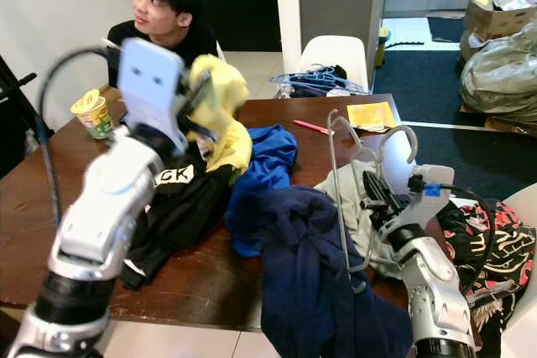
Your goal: Hang hanger
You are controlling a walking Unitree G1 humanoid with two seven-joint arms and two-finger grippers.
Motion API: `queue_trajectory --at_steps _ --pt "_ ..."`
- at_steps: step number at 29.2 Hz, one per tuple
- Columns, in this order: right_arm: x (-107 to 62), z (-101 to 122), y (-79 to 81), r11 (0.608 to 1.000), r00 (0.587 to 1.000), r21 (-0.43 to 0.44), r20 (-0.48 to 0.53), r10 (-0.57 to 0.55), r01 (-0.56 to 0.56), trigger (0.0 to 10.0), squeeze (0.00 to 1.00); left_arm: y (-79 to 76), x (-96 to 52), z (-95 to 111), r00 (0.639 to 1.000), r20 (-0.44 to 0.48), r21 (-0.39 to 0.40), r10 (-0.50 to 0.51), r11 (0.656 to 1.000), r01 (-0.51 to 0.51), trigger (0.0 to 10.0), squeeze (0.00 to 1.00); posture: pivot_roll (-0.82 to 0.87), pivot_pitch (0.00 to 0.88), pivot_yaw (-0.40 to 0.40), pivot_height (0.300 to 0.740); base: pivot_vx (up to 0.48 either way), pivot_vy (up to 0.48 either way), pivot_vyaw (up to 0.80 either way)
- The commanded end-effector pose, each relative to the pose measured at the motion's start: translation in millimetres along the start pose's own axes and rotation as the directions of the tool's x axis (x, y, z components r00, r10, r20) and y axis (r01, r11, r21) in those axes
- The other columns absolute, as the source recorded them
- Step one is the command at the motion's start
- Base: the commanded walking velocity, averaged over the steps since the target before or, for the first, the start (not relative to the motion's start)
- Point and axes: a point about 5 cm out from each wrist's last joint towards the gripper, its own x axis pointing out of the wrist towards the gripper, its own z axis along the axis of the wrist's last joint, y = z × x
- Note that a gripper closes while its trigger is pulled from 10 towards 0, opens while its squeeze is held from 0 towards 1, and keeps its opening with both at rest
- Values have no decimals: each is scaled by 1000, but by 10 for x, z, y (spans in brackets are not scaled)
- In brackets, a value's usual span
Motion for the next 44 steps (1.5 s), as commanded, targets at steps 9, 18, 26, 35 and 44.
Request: queue_trajectory --at_steps 9,18,26,35,44 --pt "1 -83 27 999 1000 41 -23 6 -5 10000 0 -638 -374 -575 926 -287 -75 -244 970 232 0 0 -30 0 114 740 0 0 0" --pt "-5 -78 28 999 1000 51 -19 6 -5 10000 0 -828 -560 -806 855 -388 -112 -343 939 326 0 0 -35 0 120 740 0 0 0" --pt "-21 -76 26 999 1000 54 -23 7 -6 10000 0 -1111 -760 -900 749 -440 -88 -495 854 513 0 0 -40 0 119 740 0 0 0" --pt "-38 -77 22 998 999 57 -33 14 -12 10000 0 -1137 -821 -916 720 -467 -91 -513 838 539 8549 0 -40 0 114 740 0 0 0" --pt "-45 -76 15 998 999 57 -39 16 -14 10000 0 -1062 -783 -840 724 -438 -128 -533 834 537 10000 1000 -41 0 113 740 0 0 0"
